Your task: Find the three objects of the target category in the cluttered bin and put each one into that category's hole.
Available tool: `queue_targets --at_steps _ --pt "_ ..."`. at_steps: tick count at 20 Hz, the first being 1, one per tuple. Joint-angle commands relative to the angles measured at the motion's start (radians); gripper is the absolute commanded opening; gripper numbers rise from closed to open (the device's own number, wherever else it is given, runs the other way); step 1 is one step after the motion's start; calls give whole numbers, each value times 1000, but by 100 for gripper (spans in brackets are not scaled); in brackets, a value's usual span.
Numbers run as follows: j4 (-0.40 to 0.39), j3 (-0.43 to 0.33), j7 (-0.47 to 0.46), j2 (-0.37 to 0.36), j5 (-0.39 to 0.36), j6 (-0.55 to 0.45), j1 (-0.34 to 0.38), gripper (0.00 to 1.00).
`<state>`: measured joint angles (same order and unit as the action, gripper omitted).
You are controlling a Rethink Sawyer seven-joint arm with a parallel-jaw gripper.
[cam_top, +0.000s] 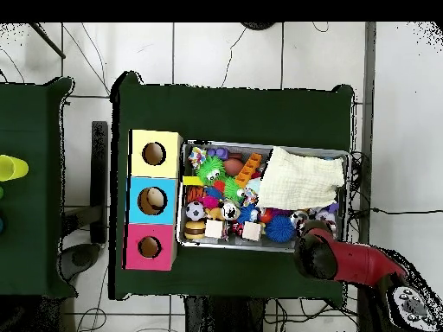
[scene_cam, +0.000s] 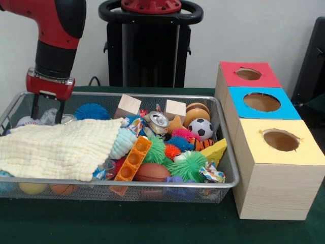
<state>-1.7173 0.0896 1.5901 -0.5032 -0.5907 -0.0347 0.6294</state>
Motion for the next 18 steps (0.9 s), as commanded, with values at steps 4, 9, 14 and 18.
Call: queue_targets --at_steps 4,9,14,18 --pt "68 -34 58 55 -56 15 1 100" --pt "52 -53 32 40 -62 -32 17 100" --pt "34 -71 21 32 -66 -59 30 100" --pt "39 -76 19 52 -70 -58 32 100"
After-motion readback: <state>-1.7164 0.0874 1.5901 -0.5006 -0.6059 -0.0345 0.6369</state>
